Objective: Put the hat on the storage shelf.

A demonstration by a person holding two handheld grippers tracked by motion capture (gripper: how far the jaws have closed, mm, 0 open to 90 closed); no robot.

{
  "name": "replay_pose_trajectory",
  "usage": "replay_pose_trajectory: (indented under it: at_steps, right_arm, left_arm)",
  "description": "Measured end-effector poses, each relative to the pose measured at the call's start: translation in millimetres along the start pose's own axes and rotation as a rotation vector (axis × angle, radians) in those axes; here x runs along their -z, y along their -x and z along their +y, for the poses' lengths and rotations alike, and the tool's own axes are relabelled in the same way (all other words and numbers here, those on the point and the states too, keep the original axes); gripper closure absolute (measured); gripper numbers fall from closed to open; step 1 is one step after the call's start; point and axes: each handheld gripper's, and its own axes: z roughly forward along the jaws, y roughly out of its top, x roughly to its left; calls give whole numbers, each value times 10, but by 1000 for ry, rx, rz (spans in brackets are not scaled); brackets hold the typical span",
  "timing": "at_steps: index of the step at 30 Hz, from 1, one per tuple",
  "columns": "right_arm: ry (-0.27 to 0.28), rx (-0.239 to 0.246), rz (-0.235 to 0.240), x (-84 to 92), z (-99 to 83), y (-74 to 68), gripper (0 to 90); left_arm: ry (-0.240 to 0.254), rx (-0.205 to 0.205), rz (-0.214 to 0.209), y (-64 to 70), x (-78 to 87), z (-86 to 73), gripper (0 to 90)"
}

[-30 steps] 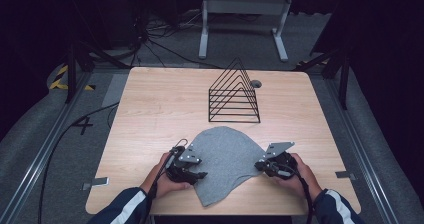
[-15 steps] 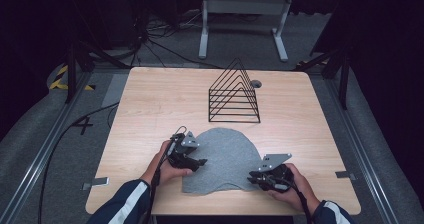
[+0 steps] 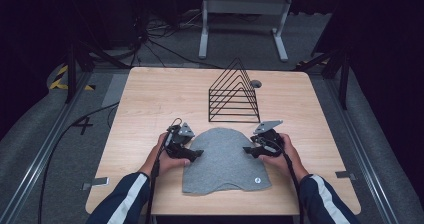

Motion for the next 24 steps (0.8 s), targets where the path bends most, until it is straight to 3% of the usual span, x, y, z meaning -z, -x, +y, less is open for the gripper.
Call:
replay_pose_trajectory:
  at_steps: [3, 5, 8, 11, 15, 16, 17, 19, 20, 24]
  right_arm:
    - [-2, -16, -8, -52, 50, 37, 390]
    - [37, -26, 8, -84, 30, 74, 407]
    - [35, -23, 10, -89, 43, 84, 424]
    - [26, -12, 37, -72, 58, 43, 606]
    - [12, -22, 44, -59, 67, 32, 683]
    - [13, -39, 68, -47, 54, 51, 762]
    - [16, -44, 75, -47, 47, 58, 786]
    - [19, -52, 83, -44, 39, 63, 810]
    - [25, -62, 99, -38, 19, 72, 841]
    - [28, -64, 107, -25, 7, 70, 854]
  left_arm:
    - [-2, -5, 5, 5, -12, 17, 282]
    - [-19, -10, -1, 2, -9, 33, 282]
    - [-17, -12, -1, 1, -20, 44, 282]
    - [-25, -16, -6, -4, -32, 74, 312]
    - [-31, -23, -20, -6, -32, 111, 387]
    - [-22, -18, -25, -11, -36, 119, 480]
    - [-22, -18, -25, -11, -36, 119, 516]
    - [-11, 2, -28, -26, -36, 113, 559]
    - [-4, 0, -38, -56, -29, 111, 656]
    - [-1, 2, -77, -55, -31, 103, 824]
